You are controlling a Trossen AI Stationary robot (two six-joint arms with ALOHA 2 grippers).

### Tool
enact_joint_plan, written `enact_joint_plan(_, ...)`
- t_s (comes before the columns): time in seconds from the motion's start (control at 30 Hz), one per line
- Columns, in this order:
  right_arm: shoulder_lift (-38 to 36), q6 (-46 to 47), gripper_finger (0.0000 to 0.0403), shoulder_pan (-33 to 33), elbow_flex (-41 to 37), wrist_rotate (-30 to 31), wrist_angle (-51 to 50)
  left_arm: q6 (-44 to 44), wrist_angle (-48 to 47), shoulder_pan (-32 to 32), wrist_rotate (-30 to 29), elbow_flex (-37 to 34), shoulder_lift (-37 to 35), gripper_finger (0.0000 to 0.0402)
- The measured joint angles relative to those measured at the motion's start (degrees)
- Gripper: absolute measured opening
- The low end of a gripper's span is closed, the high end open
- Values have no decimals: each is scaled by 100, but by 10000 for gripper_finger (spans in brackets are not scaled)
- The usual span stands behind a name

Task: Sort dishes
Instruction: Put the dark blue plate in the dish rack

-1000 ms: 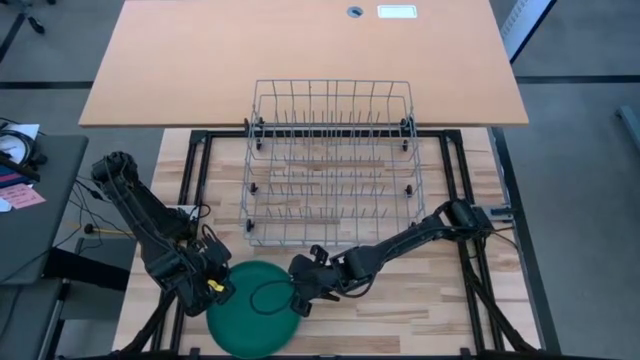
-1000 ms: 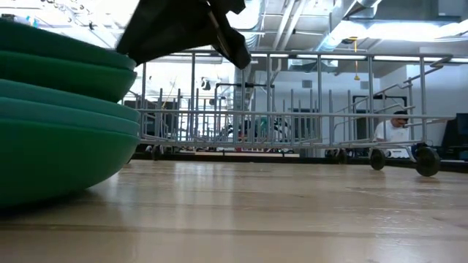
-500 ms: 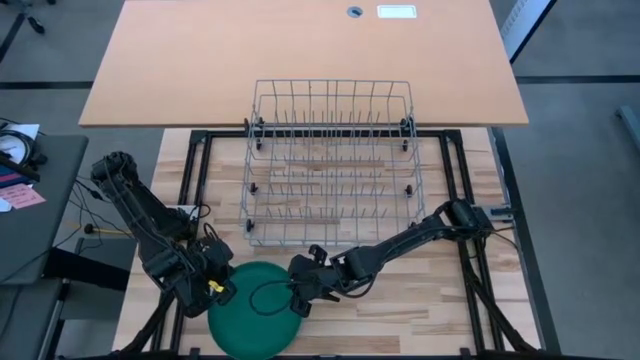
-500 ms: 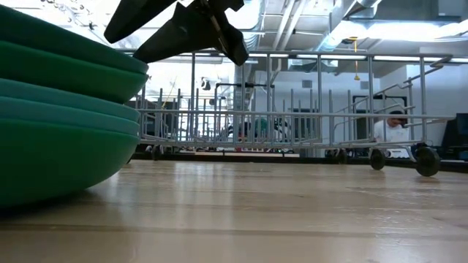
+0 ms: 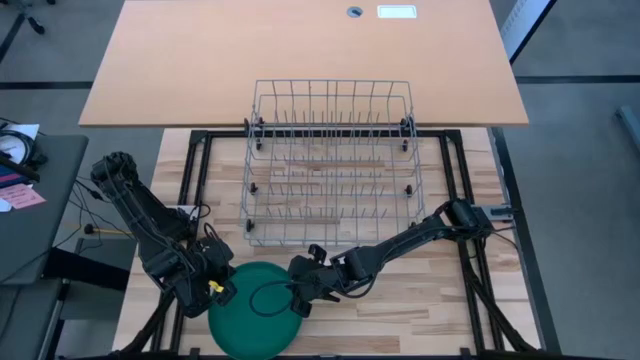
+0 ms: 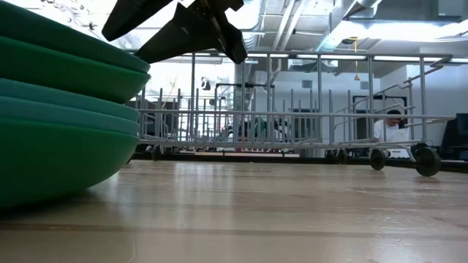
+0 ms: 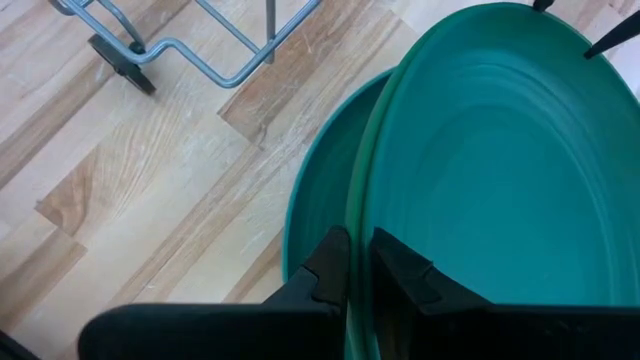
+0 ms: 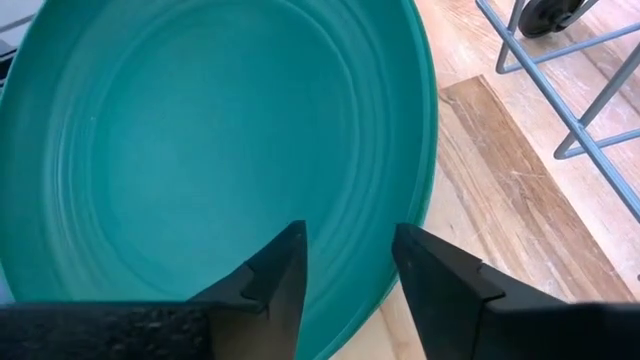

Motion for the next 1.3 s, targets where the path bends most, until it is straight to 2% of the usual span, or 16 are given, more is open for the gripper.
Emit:
enact_joint_plan(0.2,7,-21,209,-62,0,239,-101,-5,107,-4,-59,22,1,13)
enact_joint_plan(0.4,9,-38,208,-96,2,209,-239,18,69,0,-74,22,1,13)
enact_joint_plan(0.57,9,-160,167,-83,2,207,-123,19,51,0,-42,19,3,13)
enact_joint_plan(0.9,9,-283,32,-105,-4,380,-139,-119,83,-7,20,15,6,23)
enact_joint_plan(1.13,9,-421,17,-107,-4,445,-66,-13,255,-11,-38,13,10,60)
enact_joint_plan(1.3,9,-506,14,-75,2,418,61,312,584,-9,-84,13,10,69)
